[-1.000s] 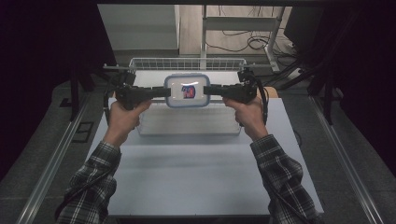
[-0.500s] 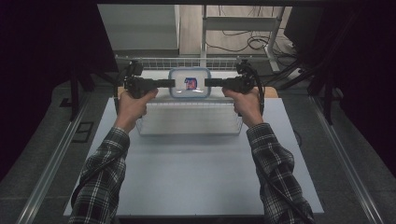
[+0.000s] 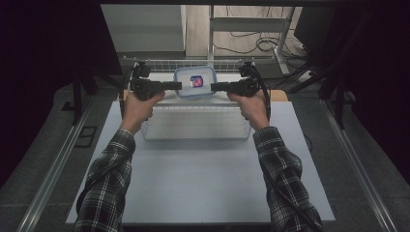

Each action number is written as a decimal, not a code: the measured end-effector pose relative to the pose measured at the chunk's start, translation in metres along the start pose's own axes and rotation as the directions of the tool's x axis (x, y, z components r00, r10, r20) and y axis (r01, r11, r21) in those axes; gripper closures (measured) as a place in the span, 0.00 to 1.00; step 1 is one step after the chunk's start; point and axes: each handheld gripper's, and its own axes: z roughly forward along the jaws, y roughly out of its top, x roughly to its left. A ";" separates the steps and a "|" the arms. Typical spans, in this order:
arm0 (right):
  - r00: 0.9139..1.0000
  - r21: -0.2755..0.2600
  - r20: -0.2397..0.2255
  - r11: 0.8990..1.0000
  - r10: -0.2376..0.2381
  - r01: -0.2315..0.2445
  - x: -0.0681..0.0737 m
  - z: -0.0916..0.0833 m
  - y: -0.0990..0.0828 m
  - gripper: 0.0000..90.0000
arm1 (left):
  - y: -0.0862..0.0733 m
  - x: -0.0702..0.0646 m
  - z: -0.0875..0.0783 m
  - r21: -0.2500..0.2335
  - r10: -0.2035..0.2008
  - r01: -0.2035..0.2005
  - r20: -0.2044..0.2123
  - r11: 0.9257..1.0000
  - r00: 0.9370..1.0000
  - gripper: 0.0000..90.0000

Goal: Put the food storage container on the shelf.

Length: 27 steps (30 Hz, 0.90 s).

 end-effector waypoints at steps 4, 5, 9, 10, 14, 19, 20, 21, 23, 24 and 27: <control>1.000 -0.005 0.007 1.000 -0.001 0.001 0.001 0.001 0.001 0.67 | 0.004 -0.002 0.002 0.008 0.023 -0.023 -0.067 1.000 0.997 0.51; 1.000 -0.001 0.014 1.000 -0.006 0.006 0.003 0.001 0.002 0.67 | 0.006 -0.003 0.002 0.007 0.032 -0.032 -0.101 0.999 0.994 0.49; 0.999 -0.001 0.048 1.000 -0.018 0.018 0.006 0.002 0.004 0.67 | 0.007 -0.006 0.002 0.000 0.056 -0.057 -0.133 0.998 0.990 0.48; 0.998 -0.010 0.064 1.000 -0.025 0.025 0.007 0.002 0.005 0.68 | 0.006 -0.007 0.002 -0.011 0.058 -0.060 -0.150 0.998 0.987 0.49; 0.994 -0.029 0.105 0.999 -0.032 0.035 0.011 0.002 0.009 0.68 | 0.007 -0.006 0.002 -0.026 0.050 -0.055 -0.155 0.998 0.987 0.52; 0.990 -0.026 0.134 0.998 -0.046 0.050 0.015 0.005 0.013 0.69 | 0.009 -0.005 0.005 -0.033 0.040 -0.045 -0.143 0.998 0.989 0.56; 0.987 -0.025 0.153 0.998 -0.056 0.061 0.015 0.007 0.014 0.68 | 0.008 -0.006 0.005 -0.031 0.037 -0.041 -0.137 0.999 0.990 0.55; 0.987 -0.025 0.153 0.998 -0.056 0.061 0.015 0.007 0.014 0.68 | 0.008 -0.006 0.005 -0.031 0.037 -0.041 -0.137 0.999 0.990 0.55; 0.986 -0.026 0.157 0.998 -0.053 0.058 0.015 0.007 0.014 0.68 | 0.008 -0.006 0.006 -0.031 0.039 -0.044 -0.145 0.999 0.989 0.54; 0.986 -0.028 0.160 0.998 -0.055 0.060 0.015 0.008 0.014 0.67 | 0.008 -0.007 0.006 -0.040 0.041 -0.049 -0.168 0.998 0.985 0.50; 0.983 -0.028 0.170 0.997 -0.070 0.076 0.016 0.007 0.014 0.66 | 0.007 -0.008 0.003 -0.060 0.064 -0.076 -0.179 0.995 0.982 0.45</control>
